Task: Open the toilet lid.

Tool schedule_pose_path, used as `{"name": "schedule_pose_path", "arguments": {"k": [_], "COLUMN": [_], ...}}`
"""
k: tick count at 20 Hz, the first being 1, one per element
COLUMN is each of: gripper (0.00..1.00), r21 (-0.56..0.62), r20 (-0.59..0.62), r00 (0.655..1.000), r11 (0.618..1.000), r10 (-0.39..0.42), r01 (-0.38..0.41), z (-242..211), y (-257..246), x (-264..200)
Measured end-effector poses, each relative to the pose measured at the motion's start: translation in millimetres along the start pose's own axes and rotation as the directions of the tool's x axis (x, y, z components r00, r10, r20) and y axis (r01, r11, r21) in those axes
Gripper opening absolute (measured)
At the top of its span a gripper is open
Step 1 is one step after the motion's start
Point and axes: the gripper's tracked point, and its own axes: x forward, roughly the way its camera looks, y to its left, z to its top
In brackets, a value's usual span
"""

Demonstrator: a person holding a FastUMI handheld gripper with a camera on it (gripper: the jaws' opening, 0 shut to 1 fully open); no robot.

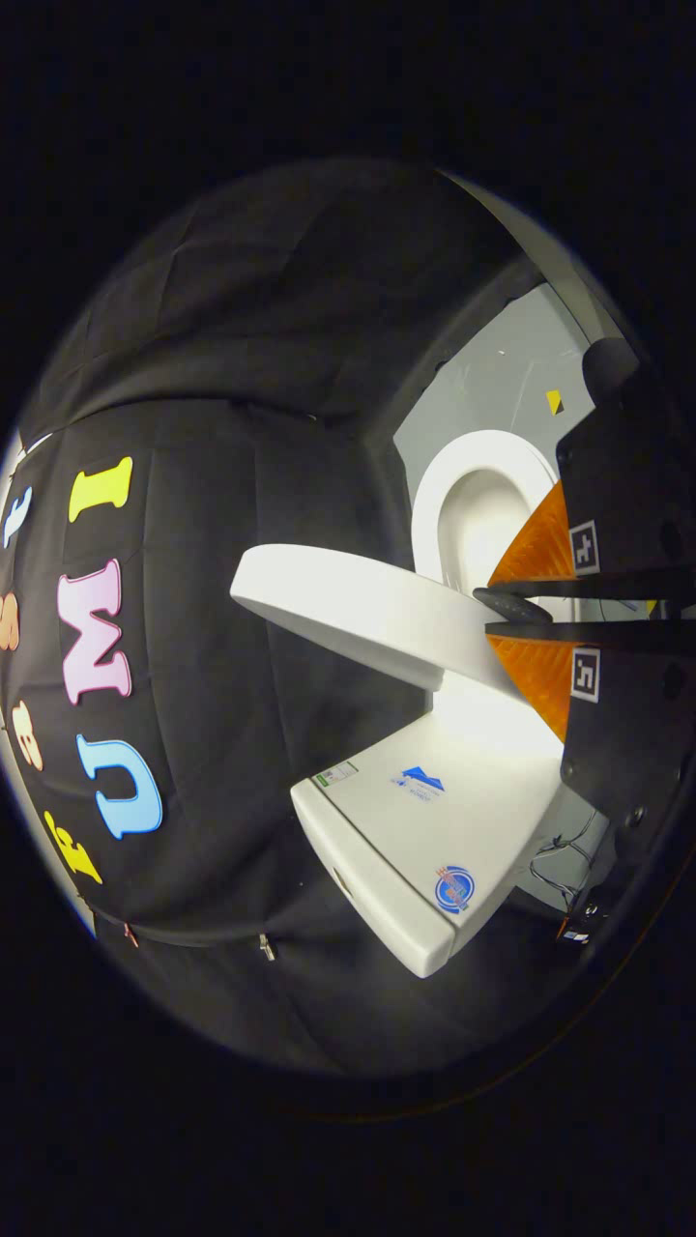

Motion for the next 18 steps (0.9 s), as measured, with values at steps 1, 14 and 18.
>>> {"name": "schedule_pose_path", "arguments": {"k": [1, 14, 18], "gripper": [0.13, 0.13, 0.13], "r21": [-0.009, -0.11, -0.135], "r20": [0.005, 0.048, 0.048], "r00": [1.0, 0.99, 0.984], "r11": [1.0, 0.986, 0.978], "r10": [0.006, 0.133, 0.169], "r01": [-0.006, -0.127, -0.161], "z": [3, 14, 13], "y": [7, 99, 121], "x": [-2, -13, -15]}}
